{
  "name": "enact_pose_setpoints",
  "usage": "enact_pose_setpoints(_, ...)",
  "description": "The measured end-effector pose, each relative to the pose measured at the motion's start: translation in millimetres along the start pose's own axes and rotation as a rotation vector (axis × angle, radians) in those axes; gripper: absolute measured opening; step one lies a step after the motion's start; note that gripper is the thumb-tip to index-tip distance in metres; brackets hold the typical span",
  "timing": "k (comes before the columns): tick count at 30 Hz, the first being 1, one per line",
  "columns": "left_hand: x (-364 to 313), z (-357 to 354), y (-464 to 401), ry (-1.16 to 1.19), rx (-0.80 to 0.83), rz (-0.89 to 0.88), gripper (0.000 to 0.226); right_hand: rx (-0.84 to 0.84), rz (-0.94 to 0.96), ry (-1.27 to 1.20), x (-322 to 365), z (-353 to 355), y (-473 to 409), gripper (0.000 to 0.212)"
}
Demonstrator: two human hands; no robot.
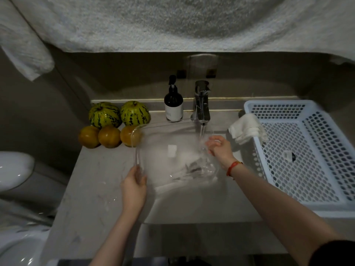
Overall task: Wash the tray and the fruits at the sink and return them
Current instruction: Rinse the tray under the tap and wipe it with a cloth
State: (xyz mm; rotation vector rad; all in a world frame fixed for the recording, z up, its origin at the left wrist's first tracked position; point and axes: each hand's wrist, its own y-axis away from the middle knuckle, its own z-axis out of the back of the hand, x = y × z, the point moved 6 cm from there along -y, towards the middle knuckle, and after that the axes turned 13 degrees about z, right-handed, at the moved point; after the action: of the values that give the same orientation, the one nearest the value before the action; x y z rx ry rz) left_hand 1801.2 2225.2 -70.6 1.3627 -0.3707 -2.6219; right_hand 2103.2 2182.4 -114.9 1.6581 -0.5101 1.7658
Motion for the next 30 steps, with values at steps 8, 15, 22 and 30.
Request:
enact_pose_setpoints(8,13.4,-33.7,-18.1,0.103,0.135,0.130,0.032,-0.101,0.054,0.145,-7.4,32.2,4.3,0.023)
enact_pose_setpoints(15,-1.0,-7.6,-7.9,0.053,0.010,0.041,0.035,-0.134,-0.064,0.070,-19.4,22.4,17.2,0.034)
enact_pose_setpoints(22,-24.8,39.8,21.5,-0.062,-0.165,-0.052,0.038,0.025,-0.180,-0.139,-21.4,-21.3,33.9,0.020)
enact_pose_setpoints(30,-25.9,78.9,37.9,-0.091,-0.294,-0.074,0.038,0.251,-0.216,-0.090,-7.8,-61.7,37.2,0.012)
